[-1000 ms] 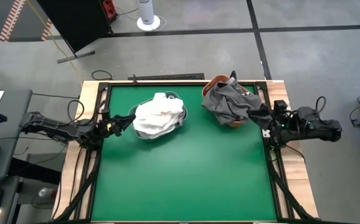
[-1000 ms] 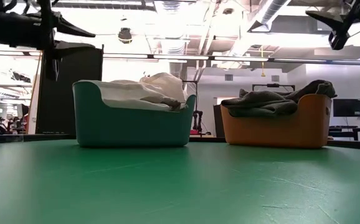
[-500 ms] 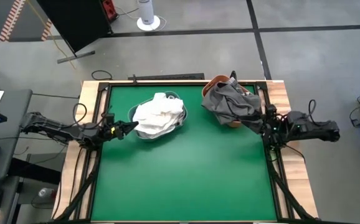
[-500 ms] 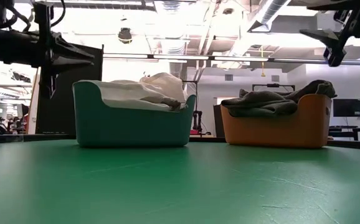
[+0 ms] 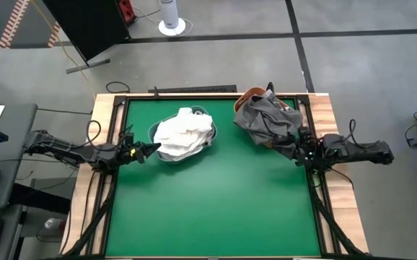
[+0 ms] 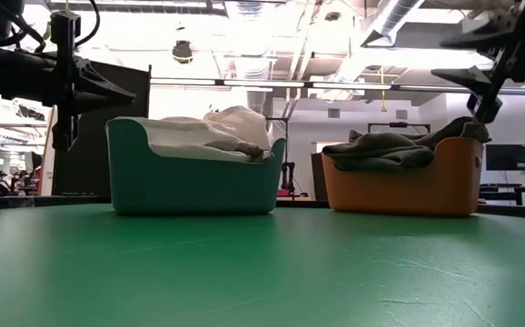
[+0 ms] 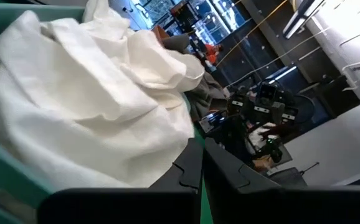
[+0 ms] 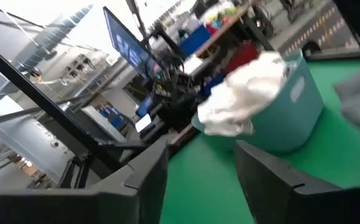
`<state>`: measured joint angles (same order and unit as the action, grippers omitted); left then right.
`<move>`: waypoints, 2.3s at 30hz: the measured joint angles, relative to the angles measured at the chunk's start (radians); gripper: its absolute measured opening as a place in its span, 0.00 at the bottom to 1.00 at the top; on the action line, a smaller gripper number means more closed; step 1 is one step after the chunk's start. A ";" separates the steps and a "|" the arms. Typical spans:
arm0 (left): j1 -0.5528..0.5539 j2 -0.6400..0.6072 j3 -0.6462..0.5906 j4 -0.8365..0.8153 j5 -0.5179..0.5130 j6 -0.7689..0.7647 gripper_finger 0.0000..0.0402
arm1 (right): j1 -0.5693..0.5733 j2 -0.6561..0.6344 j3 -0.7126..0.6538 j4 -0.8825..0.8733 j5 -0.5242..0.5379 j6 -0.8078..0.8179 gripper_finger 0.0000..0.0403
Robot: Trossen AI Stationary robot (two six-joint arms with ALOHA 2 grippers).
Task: Sort towels by color in basket
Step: Return to Home Position
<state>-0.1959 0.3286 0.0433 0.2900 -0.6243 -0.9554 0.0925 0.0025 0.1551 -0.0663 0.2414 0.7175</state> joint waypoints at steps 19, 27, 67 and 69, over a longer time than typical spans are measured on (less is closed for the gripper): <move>0.000 0.000 -0.001 -0.082 -0.025 0.014 0.00 | -0.003 0.000 -0.069 0.058 -0.052 0.018 0.19; -0.001 0.000 -0.001 -0.115 0.023 0.085 0.00 | -0.003 0.000 -0.068 0.019 -0.052 -0.028 0.19; 0.001 0.000 -0.002 -0.172 0.127 0.727 0.00 | -0.023 0.026 -0.061 -0.187 -0.046 -0.404 0.19; 0.001 0.000 -0.002 -0.172 0.127 0.727 0.00 | -0.023 0.026 -0.061 -0.187 -0.046 -0.404 0.19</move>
<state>-0.1951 0.3286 0.0418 0.1184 -0.4969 -0.2283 0.0692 0.0288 0.0944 -0.2535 0.1954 0.3134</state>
